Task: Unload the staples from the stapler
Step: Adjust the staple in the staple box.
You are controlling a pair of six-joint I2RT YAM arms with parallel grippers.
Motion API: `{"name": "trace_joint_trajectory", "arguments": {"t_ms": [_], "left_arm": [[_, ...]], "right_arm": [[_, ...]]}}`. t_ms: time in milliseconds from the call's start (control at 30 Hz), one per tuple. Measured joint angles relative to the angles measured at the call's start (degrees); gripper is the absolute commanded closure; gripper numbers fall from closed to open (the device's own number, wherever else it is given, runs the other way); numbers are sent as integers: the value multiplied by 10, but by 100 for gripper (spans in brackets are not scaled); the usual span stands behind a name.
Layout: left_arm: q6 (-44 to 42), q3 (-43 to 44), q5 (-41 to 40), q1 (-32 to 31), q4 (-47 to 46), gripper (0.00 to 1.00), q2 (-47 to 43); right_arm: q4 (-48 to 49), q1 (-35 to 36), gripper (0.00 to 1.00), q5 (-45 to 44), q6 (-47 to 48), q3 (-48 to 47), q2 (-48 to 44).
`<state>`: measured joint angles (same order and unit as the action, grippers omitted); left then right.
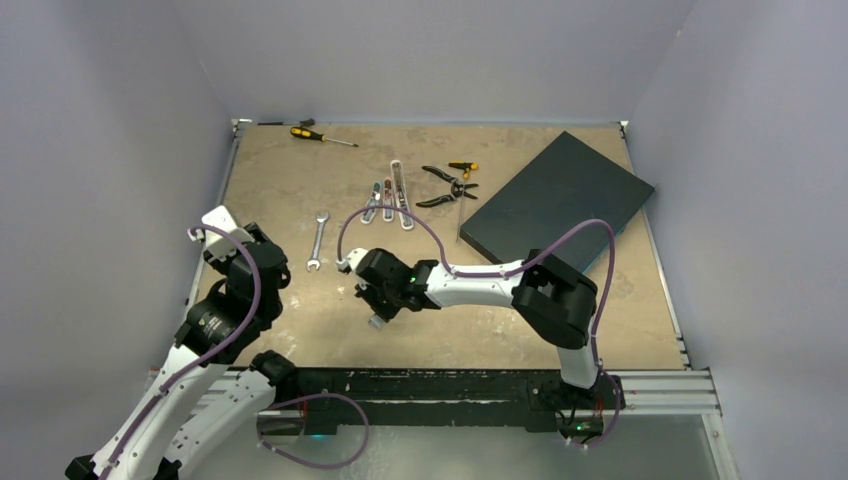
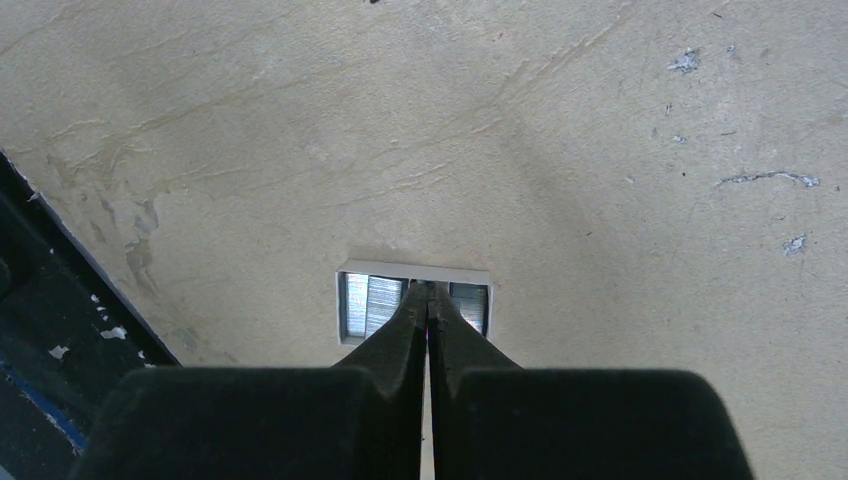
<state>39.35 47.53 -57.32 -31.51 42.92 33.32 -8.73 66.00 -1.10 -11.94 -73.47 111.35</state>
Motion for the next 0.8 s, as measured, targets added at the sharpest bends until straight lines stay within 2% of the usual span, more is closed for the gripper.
{"name": "trace_joint_trajectory", "arguments": {"t_ms": [800], "left_arm": [[0,0,1,0,0,52,0]], "right_arm": [[-30,0,98,-8,-8,5,-32]]}}
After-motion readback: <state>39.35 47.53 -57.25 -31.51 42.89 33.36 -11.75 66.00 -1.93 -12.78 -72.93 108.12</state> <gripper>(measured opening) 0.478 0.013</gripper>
